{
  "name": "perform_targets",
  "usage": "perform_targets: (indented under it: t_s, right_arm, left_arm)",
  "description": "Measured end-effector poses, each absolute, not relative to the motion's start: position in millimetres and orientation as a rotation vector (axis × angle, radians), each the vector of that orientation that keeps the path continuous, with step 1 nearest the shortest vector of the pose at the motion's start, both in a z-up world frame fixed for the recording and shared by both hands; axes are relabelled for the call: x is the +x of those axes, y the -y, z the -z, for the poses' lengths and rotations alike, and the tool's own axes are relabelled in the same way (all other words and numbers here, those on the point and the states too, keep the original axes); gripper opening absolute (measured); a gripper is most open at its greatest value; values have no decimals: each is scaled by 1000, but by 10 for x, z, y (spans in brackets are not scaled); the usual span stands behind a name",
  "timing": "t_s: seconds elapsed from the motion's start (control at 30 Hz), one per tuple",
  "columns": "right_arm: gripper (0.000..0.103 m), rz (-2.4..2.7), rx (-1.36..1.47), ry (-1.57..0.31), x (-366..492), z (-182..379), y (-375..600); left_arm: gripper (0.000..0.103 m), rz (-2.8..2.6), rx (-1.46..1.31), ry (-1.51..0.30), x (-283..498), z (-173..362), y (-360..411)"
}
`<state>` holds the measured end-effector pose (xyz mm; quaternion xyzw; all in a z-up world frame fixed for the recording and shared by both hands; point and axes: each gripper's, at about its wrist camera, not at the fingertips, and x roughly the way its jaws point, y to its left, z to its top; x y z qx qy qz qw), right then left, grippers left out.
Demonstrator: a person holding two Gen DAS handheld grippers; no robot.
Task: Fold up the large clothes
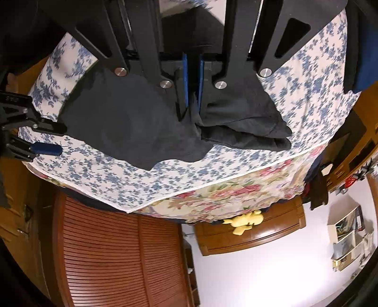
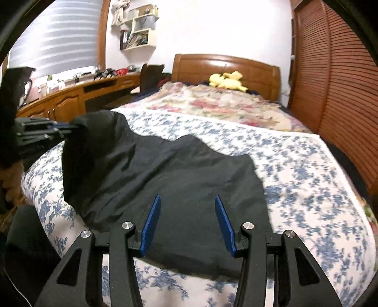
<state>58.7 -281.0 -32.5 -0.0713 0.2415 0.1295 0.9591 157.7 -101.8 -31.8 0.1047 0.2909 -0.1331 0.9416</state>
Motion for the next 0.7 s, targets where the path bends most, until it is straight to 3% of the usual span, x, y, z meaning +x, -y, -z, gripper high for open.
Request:
perform_targets:
  t_s: [0.7]
  right_arm:
    - [49,-151,-61,-484,306,331,3249]
  left_arm:
    - [6,488,231,-634,1845,480,2165]
